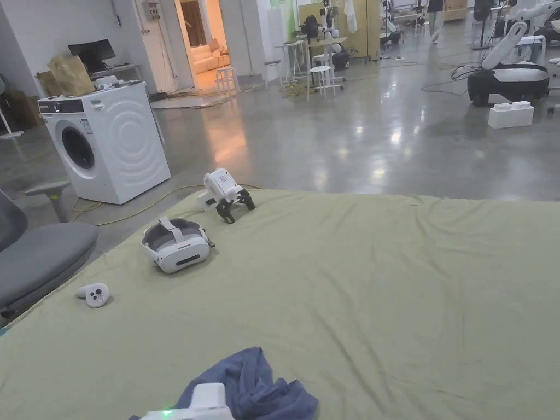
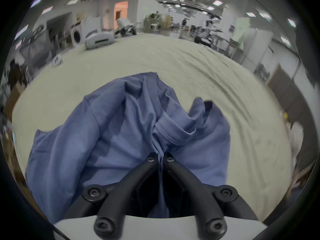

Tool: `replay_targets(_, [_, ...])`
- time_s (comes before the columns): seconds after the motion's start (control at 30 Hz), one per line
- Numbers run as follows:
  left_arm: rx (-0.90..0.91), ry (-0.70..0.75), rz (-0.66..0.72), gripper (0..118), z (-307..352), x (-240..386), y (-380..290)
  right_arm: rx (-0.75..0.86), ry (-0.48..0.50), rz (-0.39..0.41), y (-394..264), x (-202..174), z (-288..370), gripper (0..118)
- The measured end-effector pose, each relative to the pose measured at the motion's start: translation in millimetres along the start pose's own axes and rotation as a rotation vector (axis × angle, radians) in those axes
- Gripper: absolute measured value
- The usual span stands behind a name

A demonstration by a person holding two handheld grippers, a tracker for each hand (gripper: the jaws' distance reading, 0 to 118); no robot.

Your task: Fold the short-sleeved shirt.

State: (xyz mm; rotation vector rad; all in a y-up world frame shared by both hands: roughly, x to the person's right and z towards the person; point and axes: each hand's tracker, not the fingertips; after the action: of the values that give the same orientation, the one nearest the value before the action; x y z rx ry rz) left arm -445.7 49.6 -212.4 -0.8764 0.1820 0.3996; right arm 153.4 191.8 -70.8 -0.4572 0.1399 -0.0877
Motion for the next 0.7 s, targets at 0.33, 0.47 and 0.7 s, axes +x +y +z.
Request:
replay_targets(0.33, [0.405,-0.286,-0.215,0,106.9,149.7,99.8,0.060,-0.035,-0.119,-9.2,37.4,29.1,0])
replay_targets(0.47, [0.288,-0.466,-0.378,0,70.2,272.0,73.2,0.078,-0.069,-0.148,-15.2,49.3,45.8,0])
replay_targets(0.7, [-0.065,-0.722,-0.534,0,7.8,428.5,-98.7,0.090,-0.178,-0.156,-22.4,76.3,73.3,0])
